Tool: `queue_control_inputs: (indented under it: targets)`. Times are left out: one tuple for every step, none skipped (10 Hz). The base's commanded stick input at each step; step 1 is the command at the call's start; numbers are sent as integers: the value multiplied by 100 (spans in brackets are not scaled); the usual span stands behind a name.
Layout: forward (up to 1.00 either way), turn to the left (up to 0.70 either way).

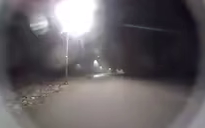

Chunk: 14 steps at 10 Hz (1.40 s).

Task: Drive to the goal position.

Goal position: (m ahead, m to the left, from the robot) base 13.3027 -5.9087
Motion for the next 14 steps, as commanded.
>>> queue_control_inputs:
  targets:
    - [100, 5]
    - [100, 9]
    - [100, 16]
    - [100, 11]
    - [100, 7]
    - [100, 6]
    - [100, 6]
    - [100, 6]
    - [100, 6]
    - [100, 8]
    - [100, 12]
    - [100, 10]
    - [100, 8]
    - [100, 7]
